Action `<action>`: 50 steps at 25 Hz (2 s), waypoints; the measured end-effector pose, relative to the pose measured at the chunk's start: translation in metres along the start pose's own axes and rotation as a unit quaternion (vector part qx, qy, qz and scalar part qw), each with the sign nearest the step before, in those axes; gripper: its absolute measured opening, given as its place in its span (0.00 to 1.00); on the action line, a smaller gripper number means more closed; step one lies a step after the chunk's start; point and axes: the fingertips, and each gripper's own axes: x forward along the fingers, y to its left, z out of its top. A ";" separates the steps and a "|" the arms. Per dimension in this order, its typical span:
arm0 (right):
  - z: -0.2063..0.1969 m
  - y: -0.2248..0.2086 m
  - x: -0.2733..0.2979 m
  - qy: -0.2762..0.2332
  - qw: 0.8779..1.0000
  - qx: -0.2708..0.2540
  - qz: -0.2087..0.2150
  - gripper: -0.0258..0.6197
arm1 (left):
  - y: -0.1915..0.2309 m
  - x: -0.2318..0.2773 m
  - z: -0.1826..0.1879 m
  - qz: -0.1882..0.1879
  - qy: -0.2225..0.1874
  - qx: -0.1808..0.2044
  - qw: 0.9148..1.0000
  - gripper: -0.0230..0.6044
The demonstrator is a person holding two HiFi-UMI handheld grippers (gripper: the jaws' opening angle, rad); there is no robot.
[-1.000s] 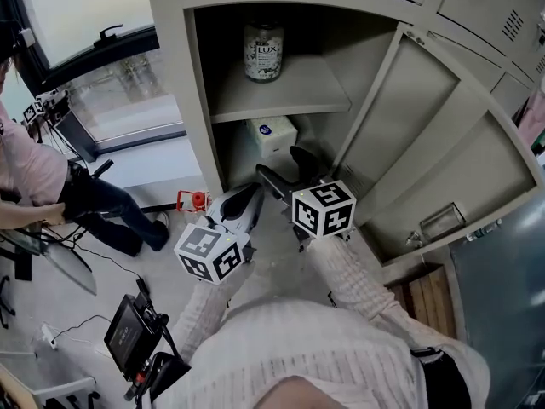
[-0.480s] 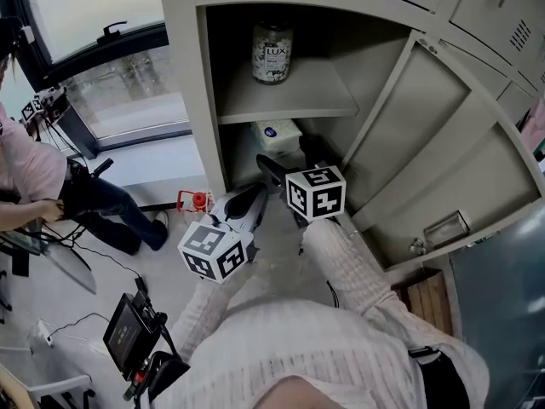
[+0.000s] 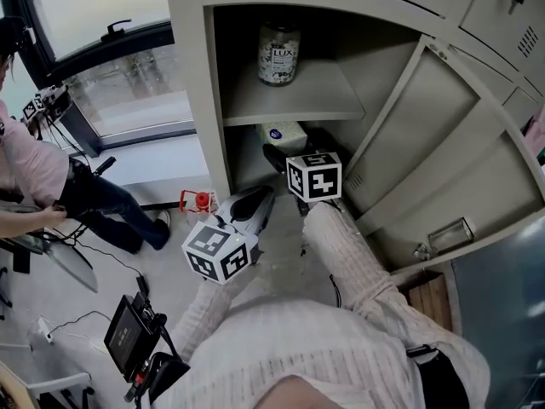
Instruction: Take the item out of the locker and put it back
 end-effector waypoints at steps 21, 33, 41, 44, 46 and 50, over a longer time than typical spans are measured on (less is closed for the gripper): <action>-0.012 -0.003 0.042 0.053 0.998 0.004 0.014 0.82 | 0.011 -0.006 0.000 0.014 -0.006 -0.014 1.000 0.05; -0.012 -0.007 0.043 0.053 0.999 0.013 0.000 0.77 | 0.008 -0.012 0.000 0.012 -0.008 -0.017 1.000 0.05; -0.012 -0.003 0.031 0.055 0.998 0.021 0.001 0.74 | 0.004 -0.021 0.000 0.014 -0.005 -0.014 1.000 0.05; -0.012 0.001 0.020 0.050 0.998 0.029 0.004 0.74 | 0.004 -0.024 -0.001 0.017 -0.002 -0.015 1.000 0.05; -0.009 0.003 0.011 0.043 0.998 0.035 0.008 0.74 | 0.002 -0.024 -0.001 0.016 -0.002 -0.018 1.000 0.05; 0.001 0.007 -0.014 0.023 0.999 0.038 0.022 0.74 | -0.004 -0.022 0.001 0.007 -0.003 -0.019 1.000 0.05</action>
